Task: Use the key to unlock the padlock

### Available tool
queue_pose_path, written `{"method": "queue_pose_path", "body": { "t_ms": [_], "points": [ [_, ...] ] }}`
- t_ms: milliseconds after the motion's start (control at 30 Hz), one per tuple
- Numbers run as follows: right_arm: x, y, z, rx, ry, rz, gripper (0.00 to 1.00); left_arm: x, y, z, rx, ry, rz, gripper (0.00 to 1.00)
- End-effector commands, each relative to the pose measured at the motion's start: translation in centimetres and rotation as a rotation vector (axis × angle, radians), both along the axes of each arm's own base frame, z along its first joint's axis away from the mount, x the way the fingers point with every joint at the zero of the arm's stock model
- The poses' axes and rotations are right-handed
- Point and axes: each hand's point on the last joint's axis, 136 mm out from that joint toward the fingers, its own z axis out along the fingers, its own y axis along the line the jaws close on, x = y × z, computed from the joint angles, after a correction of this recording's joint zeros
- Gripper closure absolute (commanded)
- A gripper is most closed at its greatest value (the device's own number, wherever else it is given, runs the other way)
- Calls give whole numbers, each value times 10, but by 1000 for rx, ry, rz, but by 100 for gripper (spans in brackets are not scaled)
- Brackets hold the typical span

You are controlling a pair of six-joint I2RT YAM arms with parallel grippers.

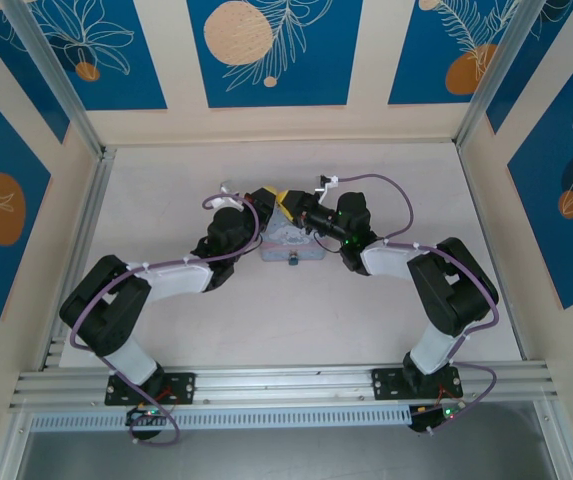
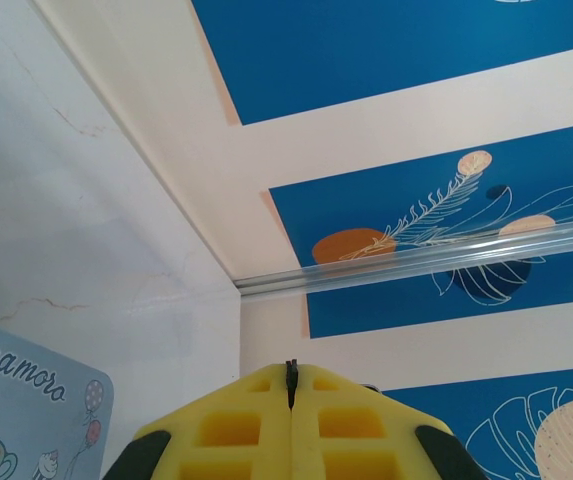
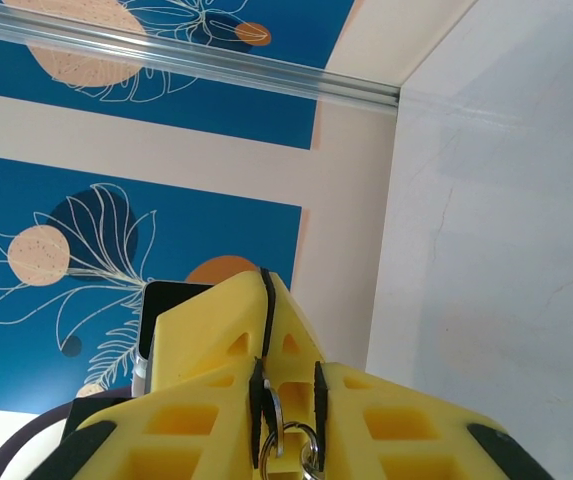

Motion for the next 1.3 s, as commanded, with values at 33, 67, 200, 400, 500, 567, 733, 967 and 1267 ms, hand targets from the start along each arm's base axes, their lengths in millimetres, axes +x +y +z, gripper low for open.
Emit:
{"method": "queue_pose_path", "body": {
  "t_ms": [33,67,200,400,500,567,733,967,1267],
  "points": [
    [-4,-1,-6,-10,-6,-8,78,-1,-4,11,-18,-27,4,100],
    [-3,-1,-5,-9,-7,-9,79,-1,-4,11,-20,-28,4,100],
    [-4,-2,-7,-12,-4,-11,83,-1,-3,11,-20,-27,9,100],
    [-4,-4,-9,-13,1,-16,91,-1,-3,12,-20,-29,10,100],
    [-5,-5,-10,-15,3,-17,94,-1,-2,12,-19,-29,12,100],
    [-5,-6,-11,-16,5,-18,99,-1,-2,11,-19,-29,13,100],
    [-6,-6,-12,-17,7,-19,100,-1,-1,13,-21,-33,14,100],
    [-6,-11,-13,-17,11,-24,100,-6,0,15,-5,-35,3,85],
    [-9,-30,-23,-47,43,-45,100,-28,23,19,187,29,7,11]
  ]
}}
